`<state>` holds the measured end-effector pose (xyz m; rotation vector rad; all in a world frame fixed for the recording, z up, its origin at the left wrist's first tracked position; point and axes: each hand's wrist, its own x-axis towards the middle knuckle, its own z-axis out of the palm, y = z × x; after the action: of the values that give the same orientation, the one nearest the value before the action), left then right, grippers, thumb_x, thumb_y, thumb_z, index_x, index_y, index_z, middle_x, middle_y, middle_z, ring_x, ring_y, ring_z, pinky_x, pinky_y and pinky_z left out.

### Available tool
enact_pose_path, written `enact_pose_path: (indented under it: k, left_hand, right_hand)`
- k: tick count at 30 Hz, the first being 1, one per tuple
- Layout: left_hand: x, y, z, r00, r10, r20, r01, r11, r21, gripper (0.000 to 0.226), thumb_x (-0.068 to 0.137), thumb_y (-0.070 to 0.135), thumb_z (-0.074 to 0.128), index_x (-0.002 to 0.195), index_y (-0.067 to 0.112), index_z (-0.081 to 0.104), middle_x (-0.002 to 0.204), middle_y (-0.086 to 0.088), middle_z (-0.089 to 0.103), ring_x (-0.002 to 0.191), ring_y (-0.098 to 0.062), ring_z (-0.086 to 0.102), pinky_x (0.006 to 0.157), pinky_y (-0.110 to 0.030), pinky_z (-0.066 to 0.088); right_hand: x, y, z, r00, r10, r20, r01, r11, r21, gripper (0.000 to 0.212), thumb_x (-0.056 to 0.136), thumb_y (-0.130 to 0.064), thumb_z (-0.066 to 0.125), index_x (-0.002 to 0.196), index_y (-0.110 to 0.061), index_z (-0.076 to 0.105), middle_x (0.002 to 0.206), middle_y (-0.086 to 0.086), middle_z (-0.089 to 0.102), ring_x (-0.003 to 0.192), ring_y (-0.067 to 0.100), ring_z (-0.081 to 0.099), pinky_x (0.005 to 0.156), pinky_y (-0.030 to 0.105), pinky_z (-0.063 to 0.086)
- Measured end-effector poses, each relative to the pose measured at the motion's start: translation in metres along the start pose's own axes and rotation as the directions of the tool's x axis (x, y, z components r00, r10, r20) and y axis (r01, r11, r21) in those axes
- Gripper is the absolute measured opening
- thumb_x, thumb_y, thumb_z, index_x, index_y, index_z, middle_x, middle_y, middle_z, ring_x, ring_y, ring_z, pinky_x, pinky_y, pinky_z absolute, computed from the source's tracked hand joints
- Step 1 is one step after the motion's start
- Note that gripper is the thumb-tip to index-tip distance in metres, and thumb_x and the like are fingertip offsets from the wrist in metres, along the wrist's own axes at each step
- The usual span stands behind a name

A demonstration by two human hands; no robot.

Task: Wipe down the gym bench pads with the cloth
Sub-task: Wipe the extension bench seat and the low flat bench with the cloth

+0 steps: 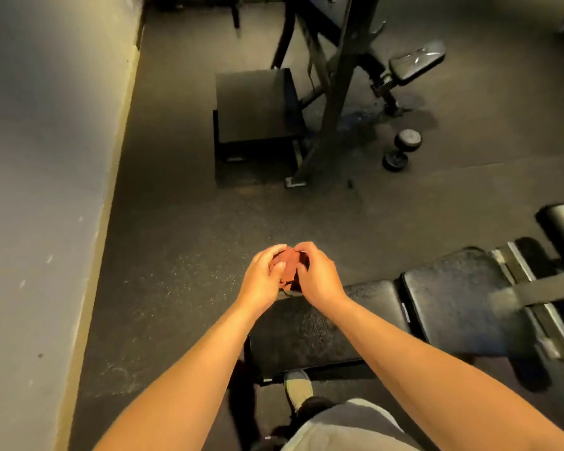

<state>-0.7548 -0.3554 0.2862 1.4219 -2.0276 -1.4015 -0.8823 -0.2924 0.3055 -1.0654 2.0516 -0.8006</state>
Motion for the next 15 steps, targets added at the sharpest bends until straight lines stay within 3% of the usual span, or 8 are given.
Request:
enact_pose_path:
  k: [4,8,10,15]
  left_hand:
    - [0.042,0.037,0.011,0.997,0.034,0.070,-0.038,0.998,0.058,0.040,0.105,0.018,0.049,0.143,0.028,0.051,0.147,0.003,0.048,0.131,-0.013,0.048,0.109,-0.032,0.043]
    - [0.091,0.060,0.020,0.983,0.053,0.177,-0.068,0.994,0.083,0.041,0.104,0.019,0.051,0.144,0.030,0.049,0.148,0.005,0.047,0.132,-0.013,0.047,0.111,-0.035,0.043]
    - [0.119,0.064,0.023,0.966,0.088,0.244,-0.120,0.985,0.121,0.039,0.105,0.021,0.050,0.143,0.029,0.051,0.145,0.005,0.050,0.129,-0.010,0.048,0.107,-0.028,0.041]
    - [0.202,0.066,0.011,0.895,0.157,0.417,-0.244,0.956,0.165,0.037,0.105,0.019,0.046,0.140,0.028,0.054,0.144,0.006,0.053,0.129,-0.010,0.049,0.103,-0.022,0.036]
  right_hand:
    - [0.022,0.000,-0.025,0.991,0.039,-0.125,-0.045,0.998,-0.049,0.028,0.104,-0.028,0.047,0.131,-0.022,0.052,0.119,0.001,0.060,0.104,0.018,0.058,0.085,0.031,0.047]
    - [0.057,0.005,-0.045,0.959,0.167,-0.229,-0.177,0.984,-0.024,0.020,0.105,-0.030,0.045,0.123,-0.024,0.052,0.114,-0.002,0.060,0.096,0.014,0.057,0.078,0.025,0.044]
    - [0.077,0.006,-0.048,0.935,0.231,-0.271,-0.239,0.971,0.003,0.016,0.105,-0.027,0.045,0.119,-0.024,0.052,0.111,-0.002,0.059,0.093,0.013,0.057,0.074,0.025,0.043]
    - [0.139,-0.007,-0.036,0.825,0.423,-0.374,-0.417,0.903,0.100,0.009,0.101,-0.021,0.047,0.109,-0.026,0.048,0.104,-0.002,0.060,0.089,0.016,0.059,0.074,0.033,0.052]
